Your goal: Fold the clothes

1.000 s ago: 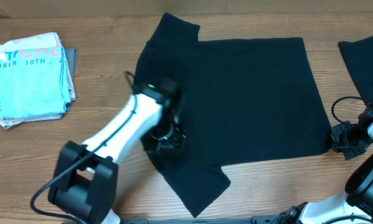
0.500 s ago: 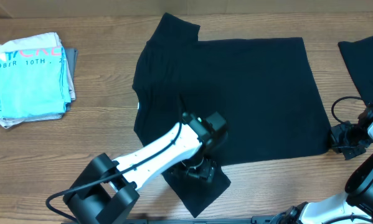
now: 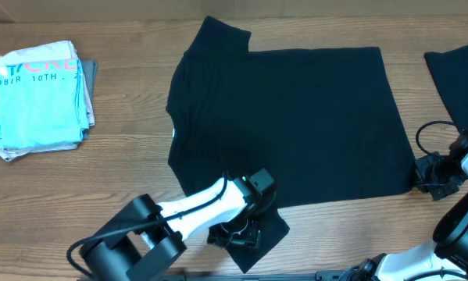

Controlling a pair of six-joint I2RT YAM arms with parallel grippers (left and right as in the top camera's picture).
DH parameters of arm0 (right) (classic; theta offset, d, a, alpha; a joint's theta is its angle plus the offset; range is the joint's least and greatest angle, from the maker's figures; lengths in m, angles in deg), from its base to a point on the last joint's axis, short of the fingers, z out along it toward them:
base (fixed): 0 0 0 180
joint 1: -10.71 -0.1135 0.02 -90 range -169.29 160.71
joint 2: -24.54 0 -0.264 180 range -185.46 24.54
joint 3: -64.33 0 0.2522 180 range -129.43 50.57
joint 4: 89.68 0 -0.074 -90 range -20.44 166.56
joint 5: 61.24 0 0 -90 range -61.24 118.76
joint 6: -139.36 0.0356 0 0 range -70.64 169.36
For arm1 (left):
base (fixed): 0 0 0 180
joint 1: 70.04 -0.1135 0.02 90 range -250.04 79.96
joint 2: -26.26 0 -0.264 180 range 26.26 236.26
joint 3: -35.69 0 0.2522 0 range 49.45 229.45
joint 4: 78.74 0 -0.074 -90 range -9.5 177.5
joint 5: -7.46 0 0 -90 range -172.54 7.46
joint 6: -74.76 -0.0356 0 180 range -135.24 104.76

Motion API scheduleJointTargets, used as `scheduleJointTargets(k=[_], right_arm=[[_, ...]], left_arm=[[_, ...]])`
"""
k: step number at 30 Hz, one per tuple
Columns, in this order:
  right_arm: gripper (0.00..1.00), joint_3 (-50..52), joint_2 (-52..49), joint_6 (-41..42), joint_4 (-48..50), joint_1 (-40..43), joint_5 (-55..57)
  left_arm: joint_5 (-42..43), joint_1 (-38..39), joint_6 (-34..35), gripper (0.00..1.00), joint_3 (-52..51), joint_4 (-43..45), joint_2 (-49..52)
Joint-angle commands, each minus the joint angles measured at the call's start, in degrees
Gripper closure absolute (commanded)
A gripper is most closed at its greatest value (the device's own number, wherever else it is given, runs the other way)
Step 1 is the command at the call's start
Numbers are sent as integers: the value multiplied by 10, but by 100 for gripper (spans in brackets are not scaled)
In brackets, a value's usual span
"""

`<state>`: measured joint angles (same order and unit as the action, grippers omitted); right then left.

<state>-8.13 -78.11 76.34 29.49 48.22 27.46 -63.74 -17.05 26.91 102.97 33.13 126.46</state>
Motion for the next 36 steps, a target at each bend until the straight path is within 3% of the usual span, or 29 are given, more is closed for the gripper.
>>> scheduleJointTargets(k=[1, 6, 16, 19, 22, 26, 30, 36], right_arm=[[89, 10, 0, 2, 3, 1, -6], [88, 10, 0, 2, 3, 1, -14], [88, 10, 0, 2, 3, 1, -14], [88, 10, 0, 2, 3, 1, -14], [88, 10, 0, 2, 3, 1, -14], [86, 10, 0, 2, 3, 1, -14], [85, 10, 0, 2, 3, 1, -14], [84, 10, 0, 2, 3, 1, -14]], left_arm=[[-14, 3, 45, 27, -17, 1, -59], [-71, 3, 53, 24, -40, 6, -126], [-42, 2, 78, 25, -84, 37, -131], [-37, 2, 78, 12, -84, 43, -131], [-23, 2, 75, 18, -84, 55, -131], [80, -13, 80, 23, -84, 96, -131], [23, -17, 111, 25, -84, 63, -129], [-20, -16, 79, 21, -84, 47, -128]])
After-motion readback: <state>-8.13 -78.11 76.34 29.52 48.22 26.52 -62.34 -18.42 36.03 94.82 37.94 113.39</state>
